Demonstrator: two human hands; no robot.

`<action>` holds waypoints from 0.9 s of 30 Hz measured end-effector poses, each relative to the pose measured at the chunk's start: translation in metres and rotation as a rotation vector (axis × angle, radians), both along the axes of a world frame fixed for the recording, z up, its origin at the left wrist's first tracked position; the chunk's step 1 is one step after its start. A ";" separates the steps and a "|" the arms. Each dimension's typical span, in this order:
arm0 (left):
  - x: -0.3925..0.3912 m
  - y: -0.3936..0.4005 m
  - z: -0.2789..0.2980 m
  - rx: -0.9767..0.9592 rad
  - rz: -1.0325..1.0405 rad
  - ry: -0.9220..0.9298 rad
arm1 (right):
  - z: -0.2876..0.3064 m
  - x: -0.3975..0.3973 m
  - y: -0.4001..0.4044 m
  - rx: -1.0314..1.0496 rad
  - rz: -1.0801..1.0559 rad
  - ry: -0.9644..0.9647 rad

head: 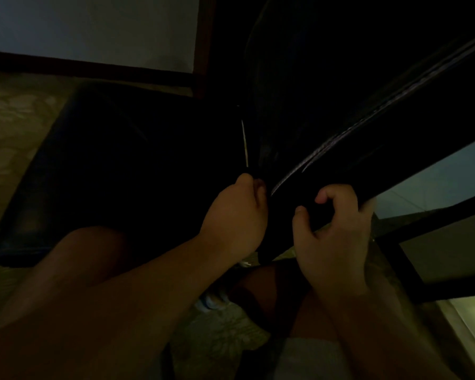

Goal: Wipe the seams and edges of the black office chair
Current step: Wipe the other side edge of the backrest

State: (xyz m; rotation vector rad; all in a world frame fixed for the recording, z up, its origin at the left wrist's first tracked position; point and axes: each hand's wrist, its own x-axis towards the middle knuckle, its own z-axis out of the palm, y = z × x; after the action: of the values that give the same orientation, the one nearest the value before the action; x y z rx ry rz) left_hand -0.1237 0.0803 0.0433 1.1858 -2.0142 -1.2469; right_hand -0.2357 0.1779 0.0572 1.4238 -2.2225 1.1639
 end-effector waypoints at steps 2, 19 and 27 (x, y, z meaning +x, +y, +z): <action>0.007 0.008 0.002 -0.116 -0.048 -0.035 | -0.001 0.000 0.001 -0.003 0.002 0.012; -0.001 -0.009 -0.003 -0.047 0.010 -0.026 | -0.001 0.000 -0.002 0.002 0.000 -0.026; 0.005 0.001 -0.004 -0.178 -0.050 -0.013 | -0.001 -0.002 -0.004 -0.018 0.004 -0.006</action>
State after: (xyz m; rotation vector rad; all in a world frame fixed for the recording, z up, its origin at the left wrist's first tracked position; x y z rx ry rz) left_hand -0.1187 0.0812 0.0391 1.0681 -2.1269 -1.0600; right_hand -0.2378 0.1742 0.0565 1.4199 -2.2081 1.1879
